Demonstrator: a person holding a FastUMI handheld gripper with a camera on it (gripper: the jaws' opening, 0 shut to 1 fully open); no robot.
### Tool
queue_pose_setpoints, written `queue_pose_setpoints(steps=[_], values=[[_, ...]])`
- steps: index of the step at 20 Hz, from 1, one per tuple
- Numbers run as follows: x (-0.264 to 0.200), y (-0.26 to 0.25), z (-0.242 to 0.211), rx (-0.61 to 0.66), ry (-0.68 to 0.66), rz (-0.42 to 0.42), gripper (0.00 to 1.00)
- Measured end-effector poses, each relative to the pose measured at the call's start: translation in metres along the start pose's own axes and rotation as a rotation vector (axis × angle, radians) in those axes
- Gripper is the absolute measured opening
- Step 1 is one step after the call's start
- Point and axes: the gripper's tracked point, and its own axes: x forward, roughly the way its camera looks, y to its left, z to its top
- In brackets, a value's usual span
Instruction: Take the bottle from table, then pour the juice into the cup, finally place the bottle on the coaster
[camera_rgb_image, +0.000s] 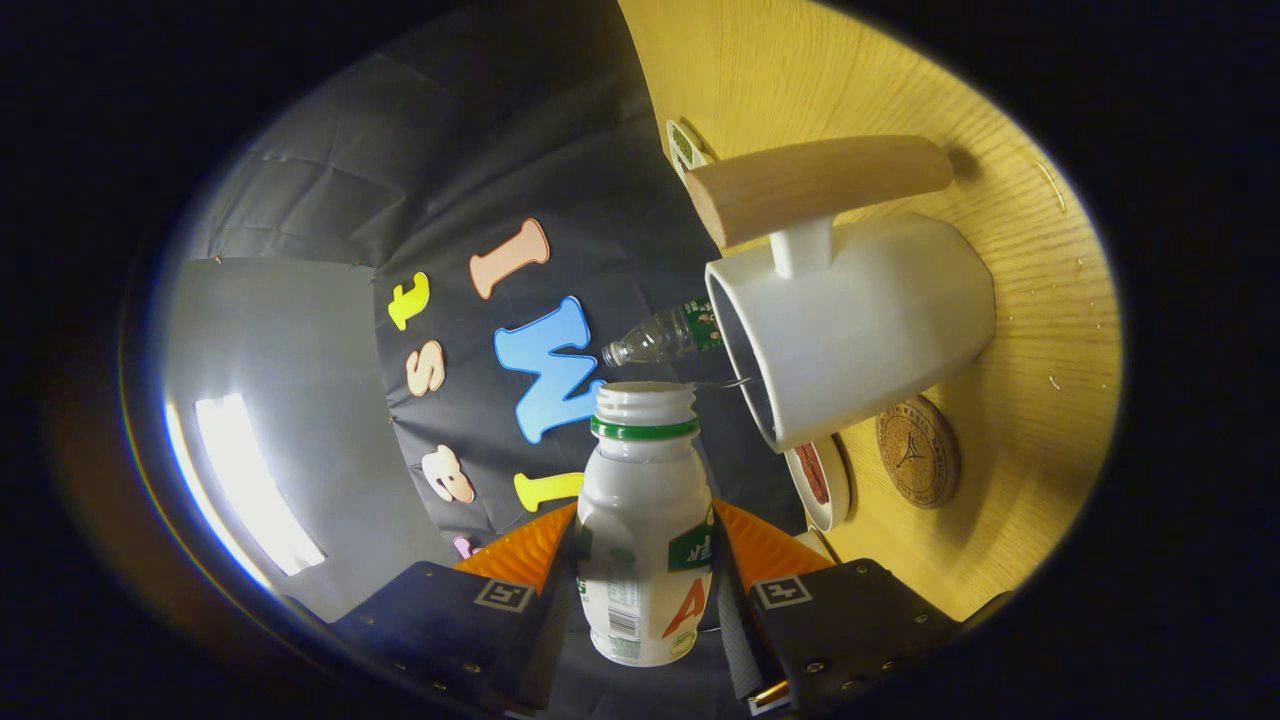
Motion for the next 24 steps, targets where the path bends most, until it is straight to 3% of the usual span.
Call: queue_pose_setpoints(steps=[24], values=[[-0.0027, 0.0039, 0.0092, 0.021, -0.010, 0.016, 0.65]])
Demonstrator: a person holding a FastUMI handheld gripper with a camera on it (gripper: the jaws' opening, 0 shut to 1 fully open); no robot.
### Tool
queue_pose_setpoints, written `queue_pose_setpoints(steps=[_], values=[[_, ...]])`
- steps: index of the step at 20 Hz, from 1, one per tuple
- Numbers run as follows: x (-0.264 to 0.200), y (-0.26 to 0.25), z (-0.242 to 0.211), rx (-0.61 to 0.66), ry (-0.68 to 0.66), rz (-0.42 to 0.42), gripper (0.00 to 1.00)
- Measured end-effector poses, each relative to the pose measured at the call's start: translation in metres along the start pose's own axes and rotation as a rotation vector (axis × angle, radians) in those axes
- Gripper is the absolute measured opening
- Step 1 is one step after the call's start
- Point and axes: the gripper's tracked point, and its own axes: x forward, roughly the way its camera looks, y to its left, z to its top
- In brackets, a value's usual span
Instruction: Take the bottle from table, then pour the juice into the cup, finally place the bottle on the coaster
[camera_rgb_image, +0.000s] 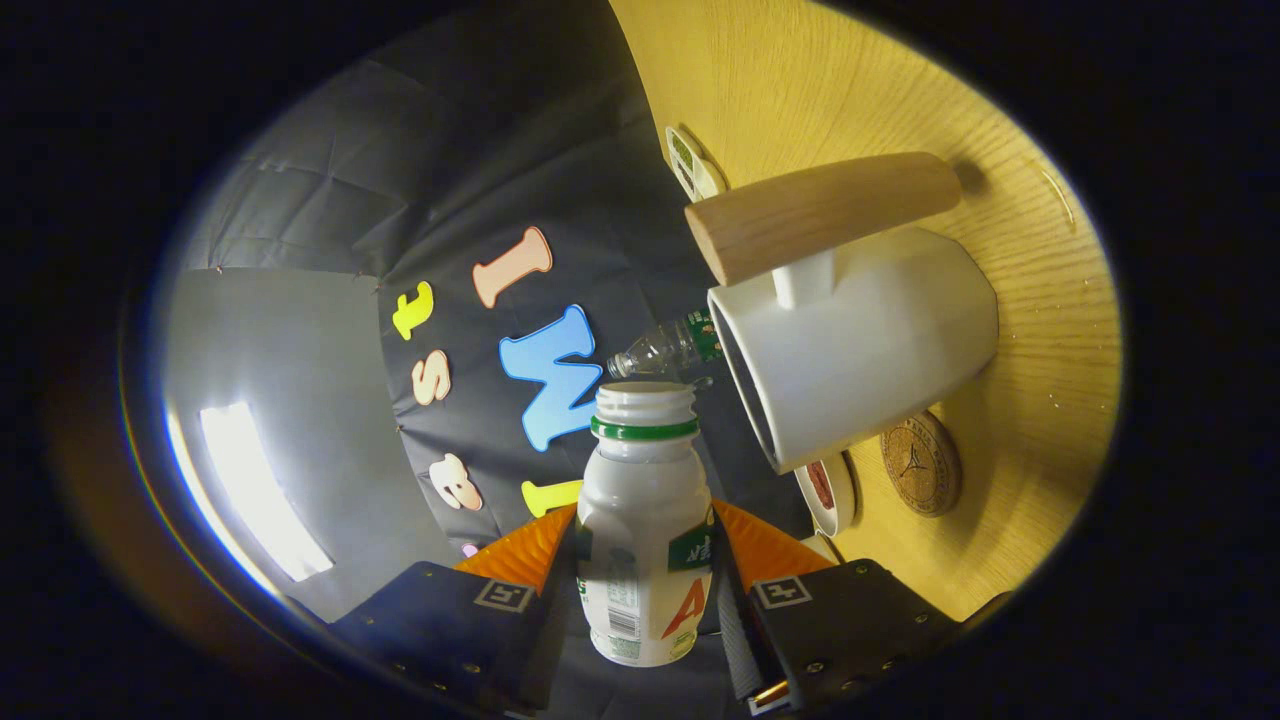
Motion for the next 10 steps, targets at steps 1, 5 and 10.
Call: queue_pose_setpoints(steps=[1, 5, 10], values=[[0.0001, 0.0003, 0.0000, -0.002, 0.002, -0.001, 0.65], [-0.0016, 0.0072, -0.0011, -0.007, 0.010, 0.013, 0.65], [0.0021, 0.0041, -0.0064, -0.120, 0.039, -0.019, 0.65]])
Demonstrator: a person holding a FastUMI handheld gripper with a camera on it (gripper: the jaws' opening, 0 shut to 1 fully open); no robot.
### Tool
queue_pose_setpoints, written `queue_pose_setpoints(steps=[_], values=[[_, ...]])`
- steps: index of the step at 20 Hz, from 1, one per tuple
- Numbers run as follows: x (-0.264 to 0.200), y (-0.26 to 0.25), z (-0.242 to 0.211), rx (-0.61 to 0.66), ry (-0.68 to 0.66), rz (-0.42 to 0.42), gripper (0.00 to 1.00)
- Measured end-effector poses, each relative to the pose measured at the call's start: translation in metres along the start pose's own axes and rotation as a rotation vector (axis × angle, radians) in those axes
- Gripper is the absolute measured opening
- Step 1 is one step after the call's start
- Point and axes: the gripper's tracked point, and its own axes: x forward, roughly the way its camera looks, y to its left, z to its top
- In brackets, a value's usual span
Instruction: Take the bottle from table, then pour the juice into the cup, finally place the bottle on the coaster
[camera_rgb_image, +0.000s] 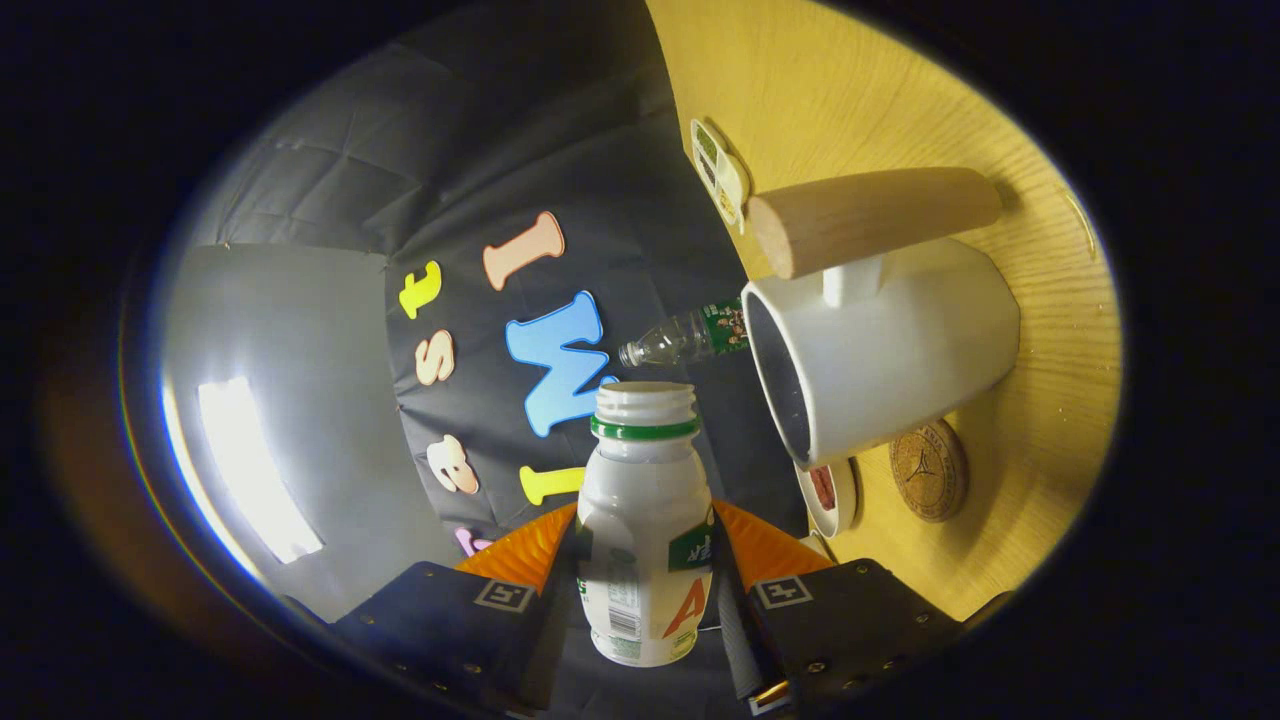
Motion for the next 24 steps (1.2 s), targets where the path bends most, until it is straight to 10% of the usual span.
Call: queue_pose_setpoints(steps=[11, 24], values=[[-0.007, -0.017, -0.002, -0.396, 0.045, -0.110, 0.65], [-0.003, -0.012, -0.021, -1.232, 0.080, -0.250, 0.65]])
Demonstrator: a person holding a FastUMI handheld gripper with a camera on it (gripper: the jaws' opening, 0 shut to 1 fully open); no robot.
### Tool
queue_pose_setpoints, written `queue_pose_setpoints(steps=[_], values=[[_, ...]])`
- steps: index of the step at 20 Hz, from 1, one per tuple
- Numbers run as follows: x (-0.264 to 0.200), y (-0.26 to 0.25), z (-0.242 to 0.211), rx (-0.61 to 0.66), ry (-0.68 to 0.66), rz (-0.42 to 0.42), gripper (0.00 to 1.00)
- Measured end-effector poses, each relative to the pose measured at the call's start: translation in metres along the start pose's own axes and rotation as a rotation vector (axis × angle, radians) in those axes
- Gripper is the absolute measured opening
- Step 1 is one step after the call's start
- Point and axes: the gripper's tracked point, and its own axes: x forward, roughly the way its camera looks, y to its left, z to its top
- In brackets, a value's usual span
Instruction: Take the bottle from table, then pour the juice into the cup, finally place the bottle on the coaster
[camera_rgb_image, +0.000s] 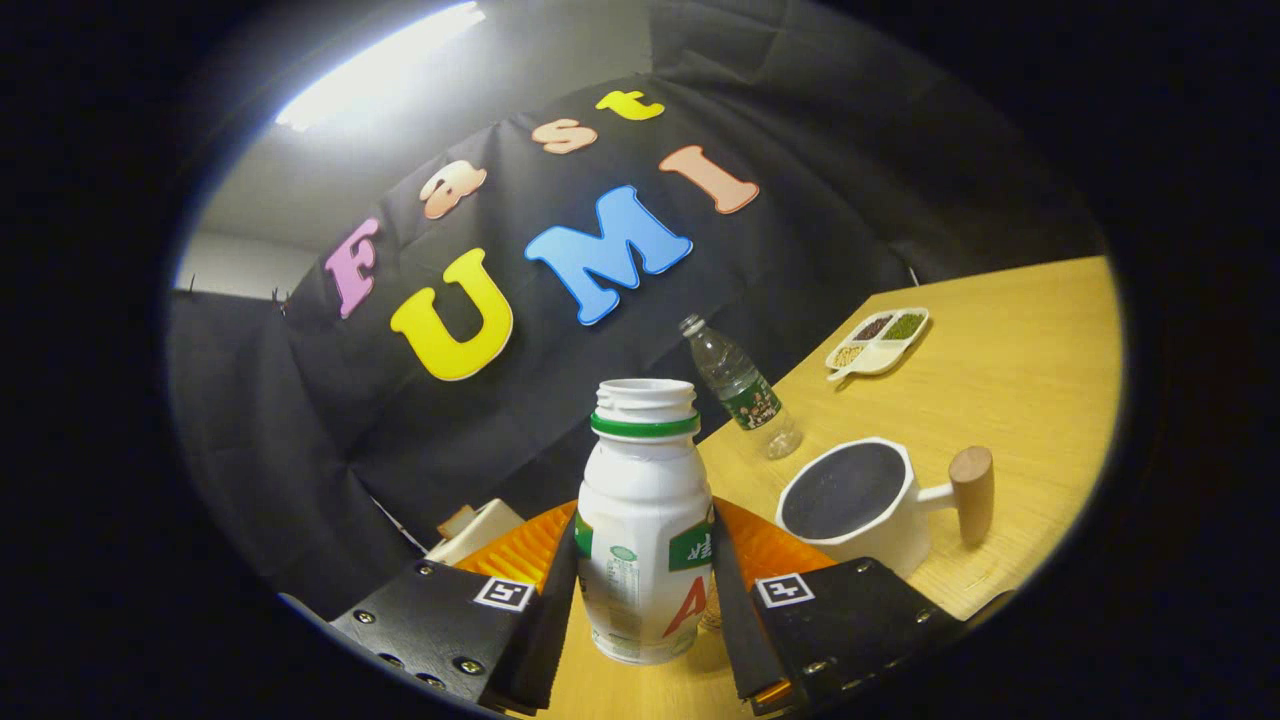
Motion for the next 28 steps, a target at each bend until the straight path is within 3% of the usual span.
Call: queue_pose_setpoints(steps=[6, 11, 14, 16, 28], values=[[-0.002, 0.019, 0.004, -0.280, -0.032, -0.027, 0.66], [-0.003, 0.033, 0.000, -0.429, -0.036, -0.040, 0.66], [0.005, 0.033, 0.006, -0.616, -0.065, -0.084, 0.65], [0.016, 0.036, -0.002, -0.685, -0.050, -0.071, 0.66], [0.058, -0.006, -0.032, -0.571, 0.018, -0.077, 0.66]])
